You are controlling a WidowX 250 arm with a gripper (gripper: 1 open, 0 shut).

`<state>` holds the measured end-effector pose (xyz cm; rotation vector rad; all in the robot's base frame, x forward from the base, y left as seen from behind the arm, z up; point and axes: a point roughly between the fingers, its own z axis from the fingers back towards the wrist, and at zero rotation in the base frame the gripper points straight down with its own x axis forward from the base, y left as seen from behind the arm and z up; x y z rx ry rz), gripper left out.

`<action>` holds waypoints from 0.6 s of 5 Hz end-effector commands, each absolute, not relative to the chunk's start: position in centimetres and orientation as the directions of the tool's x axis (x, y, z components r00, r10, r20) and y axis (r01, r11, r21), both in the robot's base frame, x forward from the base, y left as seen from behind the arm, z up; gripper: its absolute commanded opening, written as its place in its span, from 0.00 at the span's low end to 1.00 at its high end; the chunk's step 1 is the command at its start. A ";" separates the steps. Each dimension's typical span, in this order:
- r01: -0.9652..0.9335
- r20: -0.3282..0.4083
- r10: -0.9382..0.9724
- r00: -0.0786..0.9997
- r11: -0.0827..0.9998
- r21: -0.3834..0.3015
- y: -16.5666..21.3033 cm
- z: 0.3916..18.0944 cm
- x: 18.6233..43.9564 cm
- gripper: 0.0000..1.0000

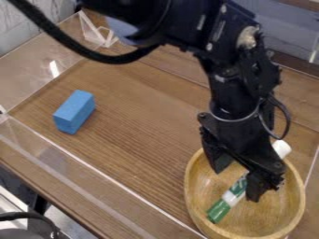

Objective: Put the green marker in the brown bowl

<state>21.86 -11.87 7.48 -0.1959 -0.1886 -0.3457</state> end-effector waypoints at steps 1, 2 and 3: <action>0.368 0.241 -0.326 0.914 0.917 -0.154 -12.3 8.2 22.3 1.00; 0.369 0.240 -0.327 0.914 0.917 -0.154 -12.3 8.1 22.5 1.00; 0.371 0.242 -0.329 0.913 0.916 -0.154 -12.2 8.0 22.8 1.00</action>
